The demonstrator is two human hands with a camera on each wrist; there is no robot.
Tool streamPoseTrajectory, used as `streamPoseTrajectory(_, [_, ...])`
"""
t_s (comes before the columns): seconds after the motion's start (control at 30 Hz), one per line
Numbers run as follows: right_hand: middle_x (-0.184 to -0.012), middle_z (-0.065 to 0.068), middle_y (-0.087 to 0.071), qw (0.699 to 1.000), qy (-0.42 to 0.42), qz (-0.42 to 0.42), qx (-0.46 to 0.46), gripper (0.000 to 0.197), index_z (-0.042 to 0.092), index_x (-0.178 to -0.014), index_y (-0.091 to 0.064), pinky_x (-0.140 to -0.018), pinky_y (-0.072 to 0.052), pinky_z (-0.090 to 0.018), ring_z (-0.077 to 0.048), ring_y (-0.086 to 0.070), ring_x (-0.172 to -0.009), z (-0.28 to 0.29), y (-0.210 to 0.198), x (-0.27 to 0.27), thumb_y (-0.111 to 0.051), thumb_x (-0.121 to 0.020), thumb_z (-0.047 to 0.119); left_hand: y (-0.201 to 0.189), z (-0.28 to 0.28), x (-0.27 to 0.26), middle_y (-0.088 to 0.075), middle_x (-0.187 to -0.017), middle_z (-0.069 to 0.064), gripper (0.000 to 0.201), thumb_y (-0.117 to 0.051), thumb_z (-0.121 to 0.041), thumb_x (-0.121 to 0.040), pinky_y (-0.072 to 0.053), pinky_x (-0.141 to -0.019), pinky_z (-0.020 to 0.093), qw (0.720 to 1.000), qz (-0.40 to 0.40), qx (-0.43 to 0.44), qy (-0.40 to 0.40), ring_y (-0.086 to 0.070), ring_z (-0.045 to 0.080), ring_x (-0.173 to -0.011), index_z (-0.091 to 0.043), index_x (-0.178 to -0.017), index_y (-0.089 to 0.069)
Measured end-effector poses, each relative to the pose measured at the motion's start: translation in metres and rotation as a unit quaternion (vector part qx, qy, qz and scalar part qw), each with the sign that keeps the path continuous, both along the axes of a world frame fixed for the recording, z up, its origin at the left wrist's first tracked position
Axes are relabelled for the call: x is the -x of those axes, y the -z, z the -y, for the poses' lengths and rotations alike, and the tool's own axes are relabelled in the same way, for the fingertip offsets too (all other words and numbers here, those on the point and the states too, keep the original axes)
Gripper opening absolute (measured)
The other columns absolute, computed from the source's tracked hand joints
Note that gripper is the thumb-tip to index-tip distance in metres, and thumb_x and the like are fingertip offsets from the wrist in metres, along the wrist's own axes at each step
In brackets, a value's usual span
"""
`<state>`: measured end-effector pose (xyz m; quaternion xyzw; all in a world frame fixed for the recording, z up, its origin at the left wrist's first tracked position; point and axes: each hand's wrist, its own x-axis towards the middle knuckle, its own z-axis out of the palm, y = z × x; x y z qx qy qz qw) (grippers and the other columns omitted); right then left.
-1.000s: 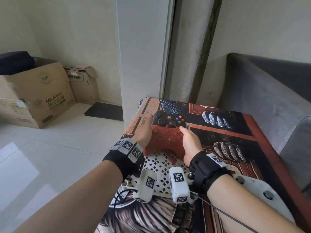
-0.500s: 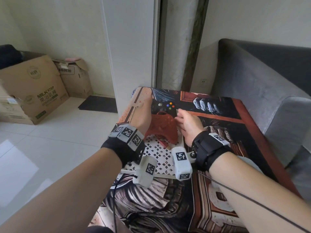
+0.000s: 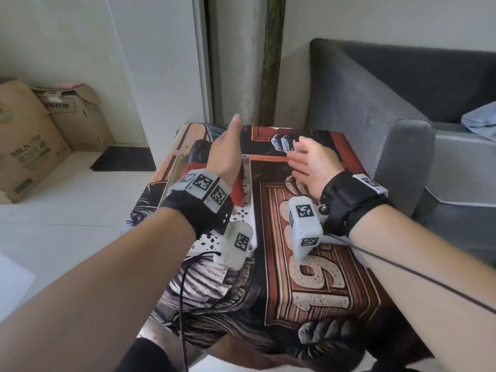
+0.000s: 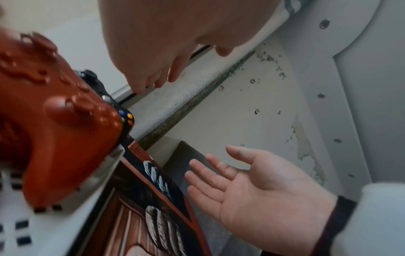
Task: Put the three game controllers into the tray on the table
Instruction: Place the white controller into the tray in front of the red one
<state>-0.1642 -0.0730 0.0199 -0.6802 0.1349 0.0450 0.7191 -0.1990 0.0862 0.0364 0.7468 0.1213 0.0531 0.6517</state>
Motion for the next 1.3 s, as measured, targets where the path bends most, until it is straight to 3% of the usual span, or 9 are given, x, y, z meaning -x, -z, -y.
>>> streamPoseTrajectory(0.07, [-0.124, -0.007, -0.067, 1.000, 0.017, -0.002, 0.010, 0.034, 0.016, -0.117, -0.060, -0.102, -0.045, -0.039, -0.023, -0.061, -0.116, 0.019, 0.000, 0.006, -0.048, -0.097, 0.041, 0.009, 0.013, -0.003, -0.059, -0.134, -0.007, 0.045, -0.031, -0.049, -0.105, -0.038, -0.103, 0.021, 1.000, 0.004, 0.001, 0.007, -0.055, 0.006, -0.120, -0.027, -0.142, -0.047])
streamPoseTrajectory(0.17, [-0.124, -0.007, -0.066, 0.999, 0.050, -0.012, 0.004, 0.036, 0.016, -0.120, -0.058, -0.097, -0.045, -0.037, -0.023, -0.059, -0.118, 0.054, 0.006, 0.018, -0.046, -0.098, 0.042, 0.023, 0.038, -0.002, -0.046, -0.152, 0.002, 0.085, -0.037, -0.071, -0.088, -0.030, -0.116, 0.043, 0.997, -0.026, 0.069, 0.024, -0.043, 0.019, -0.137, -0.013, -0.150, -0.044])
streamPoseTrajectory(0.37, [-0.133, -0.012, -0.062, 0.995, 0.087, -0.040, -0.014, 0.045, 0.009, -0.133, -0.056, -0.108, -0.040, -0.042, -0.026, -0.056, -0.124, 0.105, 0.023, 0.046, -0.045, -0.100, 0.038, 0.075, 0.065, -0.019, -0.041, -0.157, 0.001, 0.123, -0.038, -0.094, -0.055, -0.020, -0.119, 0.048, 0.986, -0.082, 0.126, 0.077, -0.036, 0.016, -0.143, -0.016, -0.151, -0.042])
streamPoseTrajectory(0.53, [-0.133, -0.013, -0.063, 0.991, 0.112, -0.063, -0.032, 0.048, 0.008, -0.135, -0.055, -0.108, -0.041, -0.042, -0.026, -0.057, -0.124, 0.127, 0.042, 0.067, -0.046, -0.099, 0.038, 0.080, 0.089, 0.017, -0.039, -0.158, 0.007, 0.119, -0.034, -0.089, -0.062, -0.022, -0.118, 0.047, 0.984, -0.105, 0.113, 0.093, -0.035, 0.022, -0.144, -0.012, -0.153, -0.037])
streamPoseTrajectory(0.73, [-0.123, -0.015, -0.068, 0.982, 0.144, -0.079, -0.090, 0.044, 0.009, -0.127, -0.059, -0.107, -0.043, -0.041, -0.026, -0.062, -0.115, 0.136, 0.071, 0.082, -0.048, -0.097, 0.040, 0.077, 0.104, 0.048, -0.037, -0.159, 0.008, 0.079, -0.033, -0.064, -0.098, -0.026, -0.113, 0.042, 0.971, -0.136, 0.172, 0.094, -0.031, 0.024, -0.146, -0.009, -0.154, -0.036])
streamPoseTrajectory(0.87, [-0.121, -0.016, -0.066, 0.977, 0.152, -0.065, -0.138, 0.044, 0.005, -0.129, -0.058, -0.103, -0.047, -0.038, -0.027, -0.063, -0.111, 0.136, 0.076, 0.097, -0.048, -0.099, 0.036, 0.091, 0.109, 0.052, -0.041, -0.156, 0.009, 0.076, -0.035, -0.064, -0.098, -0.031, -0.109, 0.041, 0.967, -0.136, 0.199, 0.087, -0.039, 0.024, -0.142, -0.010, -0.151, -0.040])
streamPoseTrajectory(1.03, [-0.127, -0.013, -0.065, 0.975, 0.151, -0.041, -0.160, 0.041, 0.000, -0.130, -0.058, -0.073, -0.051, -0.026, -0.019, -0.063, -0.100, 0.124, 0.078, 0.115, -0.051, -0.099, 0.026, 0.105, 0.114, 0.068, -0.053, -0.147, 0.009, 0.083, -0.037, -0.070, -0.093, -0.036, -0.112, 0.046, 0.974, -0.092, 0.194, 0.076, -0.055, 0.019, -0.118, -0.006, -0.144, -0.050])
streamPoseTrajectory(1.17, [-0.120, -0.012, -0.069, 0.977, 0.150, -0.029, -0.150, 0.038, -0.002, -0.126, -0.061, -0.075, -0.052, -0.027, -0.012, -0.066, -0.084, 0.120, 0.082, 0.120, -0.053, -0.098, 0.022, 0.125, 0.111, 0.060, -0.064, -0.134, 0.003, 0.102, -0.034, -0.087, -0.066, -0.038, -0.110, 0.047, 0.987, -0.071, 0.123, 0.070, -0.060, 0.023, -0.120, -0.014, -0.130, -0.066])
streamPoseTrajectory(1.3, [-0.132, -0.013, -0.064, 0.977, 0.144, -0.034, -0.157, 0.042, -0.002, -0.130, -0.058, -0.077, -0.050, -0.028, -0.016, -0.065, -0.095, 0.119, 0.080, 0.118, -0.049, -0.099, 0.026, 0.126, 0.106, 0.055, -0.064, -0.135, 0.005, 0.107, -0.035, -0.088, -0.064, -0.038, -0.110, 0.048, 0.983, -0.090, 0.141, 0.071, -0.060, 0.024, -0.119, -0.011, -0.133, -0.063])
